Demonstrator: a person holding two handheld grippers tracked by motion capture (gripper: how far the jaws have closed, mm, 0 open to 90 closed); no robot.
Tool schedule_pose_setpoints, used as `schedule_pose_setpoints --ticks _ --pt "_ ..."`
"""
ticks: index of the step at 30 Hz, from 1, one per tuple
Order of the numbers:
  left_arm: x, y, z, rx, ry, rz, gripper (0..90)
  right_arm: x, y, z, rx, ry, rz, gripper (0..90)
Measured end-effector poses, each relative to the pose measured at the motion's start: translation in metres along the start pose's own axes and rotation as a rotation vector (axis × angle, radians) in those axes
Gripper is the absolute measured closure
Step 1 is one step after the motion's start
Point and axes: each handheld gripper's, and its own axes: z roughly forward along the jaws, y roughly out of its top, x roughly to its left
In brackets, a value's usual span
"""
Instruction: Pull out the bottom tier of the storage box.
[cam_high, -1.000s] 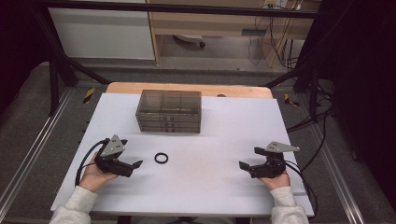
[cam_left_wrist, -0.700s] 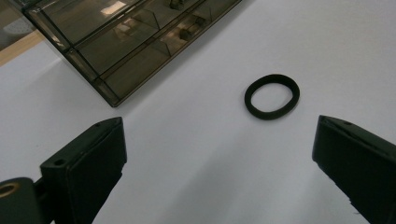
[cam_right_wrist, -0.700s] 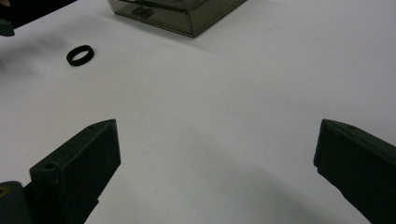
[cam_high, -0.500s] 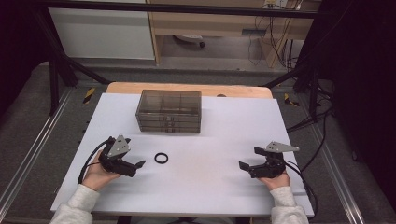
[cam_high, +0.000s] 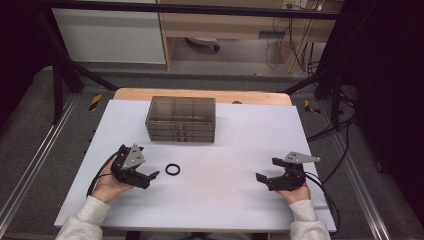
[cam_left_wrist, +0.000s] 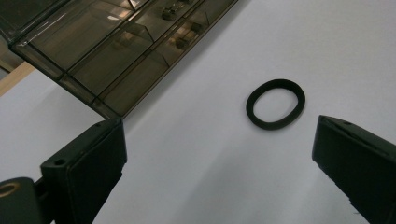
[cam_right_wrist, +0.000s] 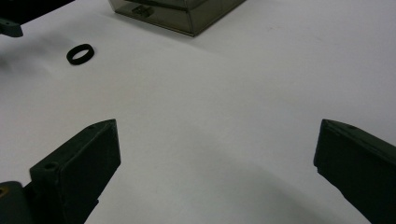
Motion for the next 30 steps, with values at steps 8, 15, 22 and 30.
schedule_pose_setpoints --ticks 8,15,22,30 --pt "-0.003 0.006 0.005 0.01 0.014 0.027 2.9 0.0 0.0 0.0 0.003 -0.002 -0.001 1.2" --pt "-0.006 0.011 0.01 0.015 0.023 0.057 3.0 0.0 0.0 0.0 0.004 -0.002 -0.002 1.2" --pt "-0.007 0.016 0.013 0.016 0.041 0.077 3.5 0.0 0.0 0.0 0.005 -0.001 -0.004 1.2" --pt "-0.013 0.024 0.021 0.031 0.071 0.128 3.9 0.0 0.0 0.0 0.004 -0.003 -0.002 1.2"
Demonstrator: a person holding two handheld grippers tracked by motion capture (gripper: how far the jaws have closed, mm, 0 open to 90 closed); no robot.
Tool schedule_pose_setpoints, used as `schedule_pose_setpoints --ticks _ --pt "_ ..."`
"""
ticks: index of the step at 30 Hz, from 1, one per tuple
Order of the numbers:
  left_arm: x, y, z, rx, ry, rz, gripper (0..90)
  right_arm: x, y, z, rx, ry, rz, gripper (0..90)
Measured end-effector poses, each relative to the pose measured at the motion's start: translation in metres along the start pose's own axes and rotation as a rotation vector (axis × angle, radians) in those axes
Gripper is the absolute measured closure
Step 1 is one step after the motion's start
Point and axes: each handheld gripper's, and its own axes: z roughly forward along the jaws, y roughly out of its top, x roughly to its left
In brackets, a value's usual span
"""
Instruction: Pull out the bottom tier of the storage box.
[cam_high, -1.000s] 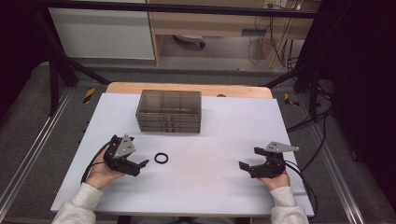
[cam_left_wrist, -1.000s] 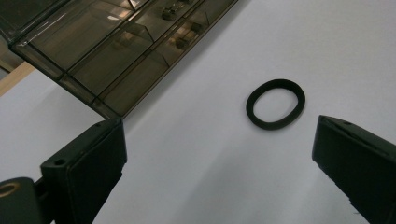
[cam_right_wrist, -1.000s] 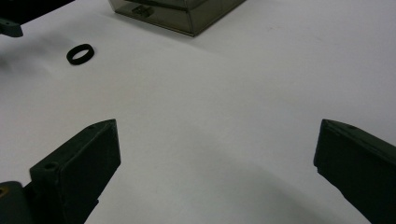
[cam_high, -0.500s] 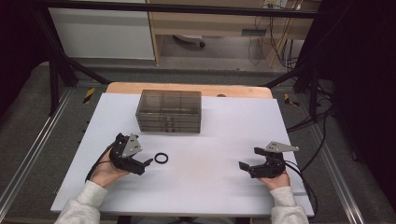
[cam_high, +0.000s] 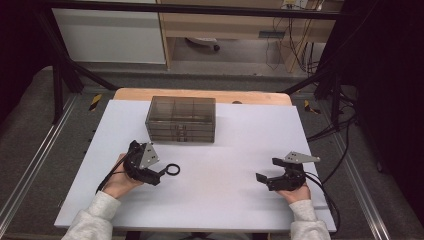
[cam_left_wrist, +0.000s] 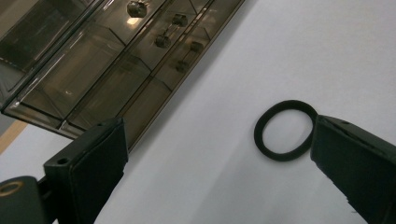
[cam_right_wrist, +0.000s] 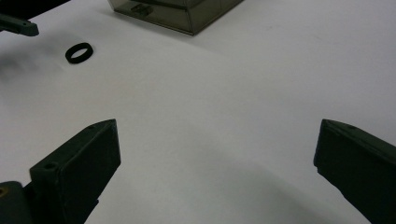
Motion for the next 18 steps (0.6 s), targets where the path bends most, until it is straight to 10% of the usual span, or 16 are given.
schedule_pose_setpoints --ticks 18 --pt "-0.006 0.013 0.017 0.034 0.063 0.093 8.3 0.0 0.0 0.0 -0.001 0.0 0.0 1.2"
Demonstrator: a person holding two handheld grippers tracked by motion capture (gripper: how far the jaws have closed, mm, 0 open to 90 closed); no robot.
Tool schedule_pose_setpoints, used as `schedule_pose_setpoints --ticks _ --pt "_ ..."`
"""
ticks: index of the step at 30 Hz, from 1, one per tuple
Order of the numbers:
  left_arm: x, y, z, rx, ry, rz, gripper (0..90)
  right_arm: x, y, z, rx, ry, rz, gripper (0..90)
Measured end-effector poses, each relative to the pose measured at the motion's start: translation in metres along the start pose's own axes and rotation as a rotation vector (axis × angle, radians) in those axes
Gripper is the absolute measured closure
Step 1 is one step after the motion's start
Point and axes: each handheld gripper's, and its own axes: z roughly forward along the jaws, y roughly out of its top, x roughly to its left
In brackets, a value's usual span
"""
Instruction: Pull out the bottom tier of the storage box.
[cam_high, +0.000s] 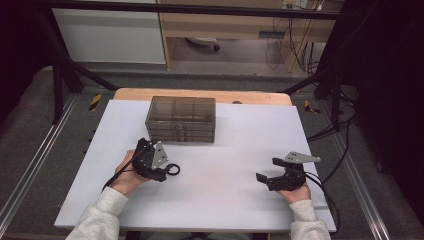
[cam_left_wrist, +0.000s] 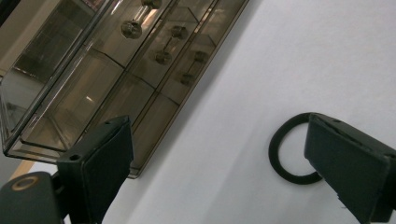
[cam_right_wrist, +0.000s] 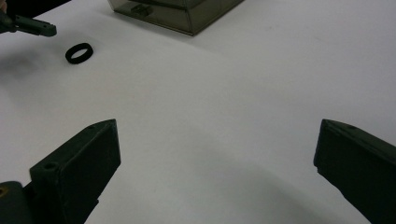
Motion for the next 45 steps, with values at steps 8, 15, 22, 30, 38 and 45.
schedule_pose_setpoints --ticks 8,15,22,30,38,45 --pt "0.0 0.0 0.008 0.009 0.04 0.02 9.8 0.0 0.0 0.0 0.0 0.0 0.001 1.2" --pt "-0.002 0.004 0.016 0.018 0.074 0.059 12.4 0.0 0.0 0.0 -0.001 0.001 0.0 1.2" --pt "-0.005 0.007 0.023 0.015 0.097 0.086 15.2 0.0 0.0 0.0 -0.001 0.0 -0.001 1.2" --pt "-0.008 0.007 0.031 0.031 0.122 0.114 18.5 0.0 0.0 0.0 -0.001 0.0 0.0 1.2" --pt "-0.01 0.007 0.037 0.02 0.152 0.143 23.4 0.0 0.0 0.0 0.0 0.001 0.0 1.2" --pt "-0.012 0.007 0.042 0.028 0.175 0.184 26.5 0.0 0.0 0.0 0.001 0.001 0.0 1.2"
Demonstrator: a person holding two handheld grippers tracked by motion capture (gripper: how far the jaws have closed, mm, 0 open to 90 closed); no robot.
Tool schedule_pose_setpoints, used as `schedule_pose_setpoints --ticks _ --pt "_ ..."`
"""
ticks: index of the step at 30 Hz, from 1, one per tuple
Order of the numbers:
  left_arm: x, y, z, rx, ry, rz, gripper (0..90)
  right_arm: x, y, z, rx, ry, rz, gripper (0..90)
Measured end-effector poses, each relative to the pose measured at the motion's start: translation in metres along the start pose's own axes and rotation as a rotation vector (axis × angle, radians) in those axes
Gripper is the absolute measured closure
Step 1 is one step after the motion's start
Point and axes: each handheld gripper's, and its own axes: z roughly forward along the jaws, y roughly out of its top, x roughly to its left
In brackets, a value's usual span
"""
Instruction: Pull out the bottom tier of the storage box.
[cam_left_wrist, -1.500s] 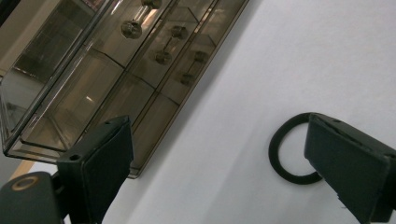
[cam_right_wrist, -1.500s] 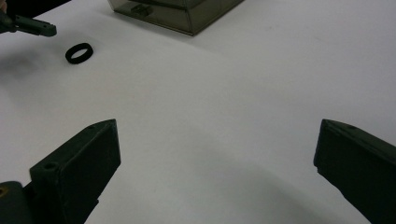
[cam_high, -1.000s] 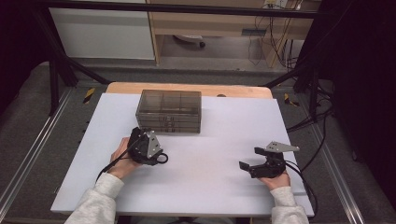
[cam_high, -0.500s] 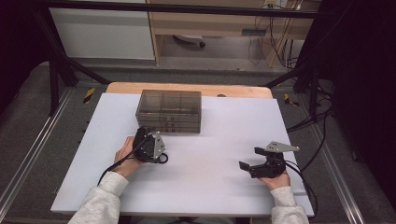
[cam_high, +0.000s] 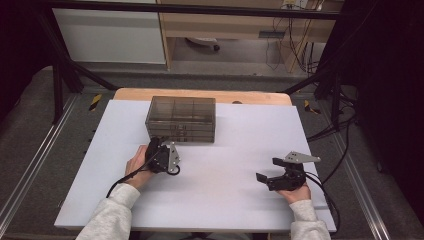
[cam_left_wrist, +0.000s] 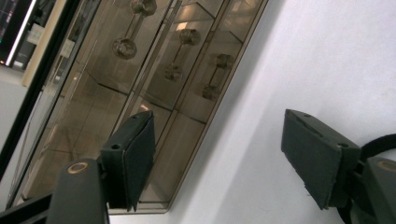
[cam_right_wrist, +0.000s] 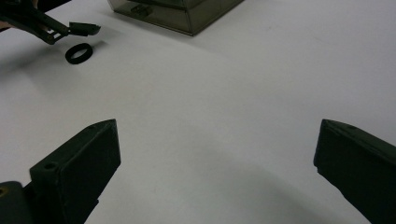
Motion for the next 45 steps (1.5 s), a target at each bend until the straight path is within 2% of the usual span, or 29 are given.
schedule_pose_setpoints --ticks 11,17,28,34,37,40,45 --pt "-0.005 0.004 0.006 -0.016 0.04 0.058 32.5 0.0 0.0 0.0 0.0 0.0 0.0 1.2" --pt "-0.008 0.005 0.009 -0.025 0.061 0.103 33.7 0.0 0.0 0.0 -0.001 0.0 0.0 1.2" --pt "-0.013 0.005 0.015 -0.033 0.095 0.158 38.1 0.0 0.0 0.0 0.001 0.0 0.0 1.2" --pt "-0.014 0.005 0.017 -0.047 0.118 0.174 42.6 0.0 0.0 0.0 0.0 0.0 0.002 1.2" --pt "-0.014 0.004 0.018 -0.044 0.127 0.196 43.4 0.0 0.0 0.0 0.0 0.0 0.001 1.2" --pt "-0.016 0.004 0.021 -0.045 0.131 0.201 43.8 0.0 0.0 0.0 0.0 0.0 0.002 1.2" --pt "-0.019 0.004 0.023 -0.048 0.154 0.235 45.4 0.0 0.0 0.0 0.0 0.0 0.002 1.2"
